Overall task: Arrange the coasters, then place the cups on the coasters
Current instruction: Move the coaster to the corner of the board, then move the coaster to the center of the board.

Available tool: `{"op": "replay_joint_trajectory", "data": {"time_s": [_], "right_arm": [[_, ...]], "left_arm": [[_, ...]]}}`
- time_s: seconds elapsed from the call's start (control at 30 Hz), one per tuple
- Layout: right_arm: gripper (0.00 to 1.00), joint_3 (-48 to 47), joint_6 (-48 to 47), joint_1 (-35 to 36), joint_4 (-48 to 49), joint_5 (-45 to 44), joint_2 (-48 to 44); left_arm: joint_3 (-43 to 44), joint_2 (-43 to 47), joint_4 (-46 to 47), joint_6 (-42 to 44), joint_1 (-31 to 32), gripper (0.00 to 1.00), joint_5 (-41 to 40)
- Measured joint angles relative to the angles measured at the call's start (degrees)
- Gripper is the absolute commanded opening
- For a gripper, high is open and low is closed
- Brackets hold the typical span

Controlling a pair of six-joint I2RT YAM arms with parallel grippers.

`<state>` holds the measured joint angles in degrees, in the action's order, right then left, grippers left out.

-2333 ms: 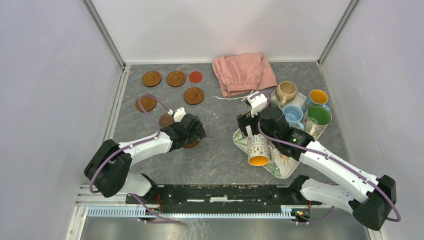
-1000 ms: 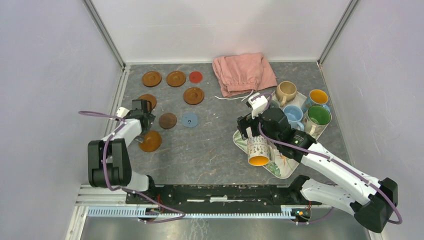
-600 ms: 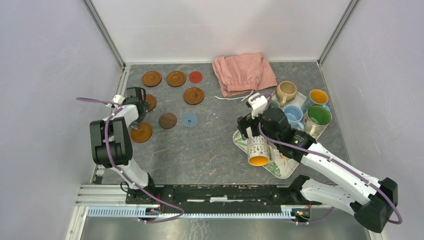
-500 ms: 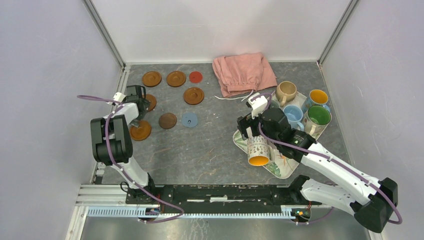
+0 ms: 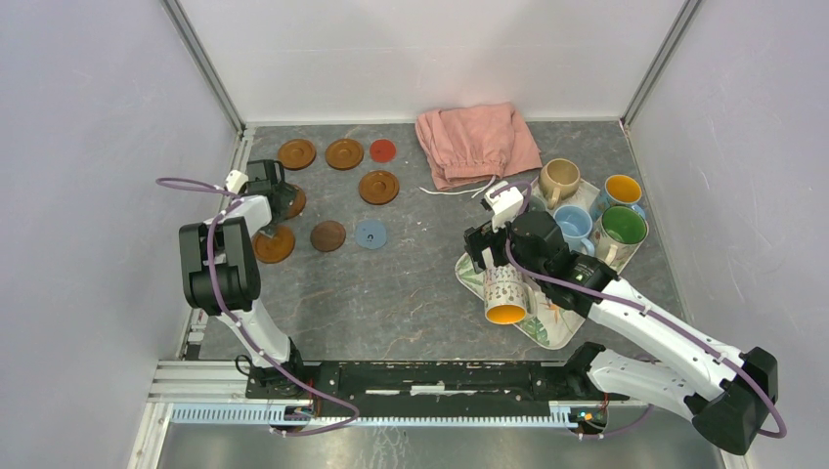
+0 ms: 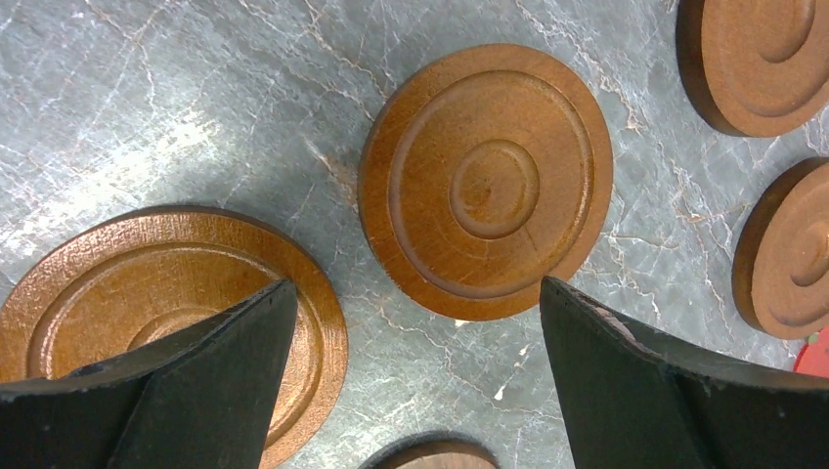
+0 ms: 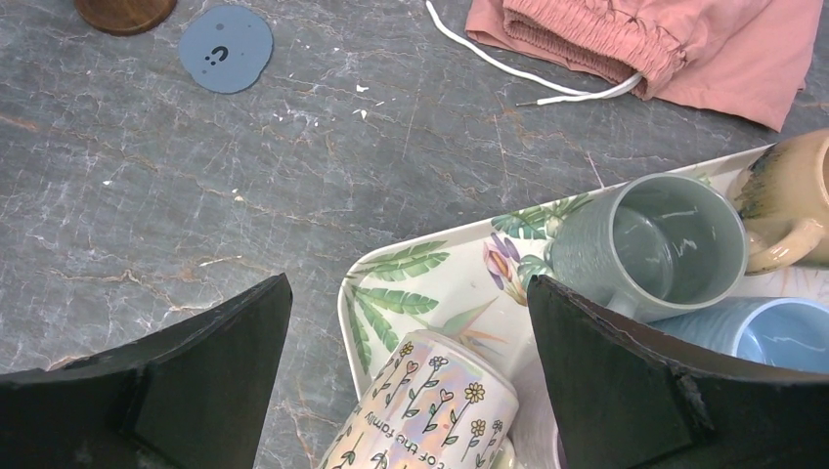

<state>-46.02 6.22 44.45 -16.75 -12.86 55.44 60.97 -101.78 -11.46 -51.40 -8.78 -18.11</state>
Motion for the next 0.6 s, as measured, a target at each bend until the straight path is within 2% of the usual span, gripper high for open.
{"op": "replay_joint_trajectory", "data": {"time_s": [0.4,0.6], "right_arm": [[0.98,0.0,-0.1,0.0,0.0,-0.3,0.0],[0.98,0.0,-0.1,0.0,0.0,-0.3,0.0]], "left_arm": [[0.2,0.7,-0.7,1.8,1.2,1.00,2.2],[0.1,5.6,-3.0,2.9,2.9,1.00,1.9]]}}
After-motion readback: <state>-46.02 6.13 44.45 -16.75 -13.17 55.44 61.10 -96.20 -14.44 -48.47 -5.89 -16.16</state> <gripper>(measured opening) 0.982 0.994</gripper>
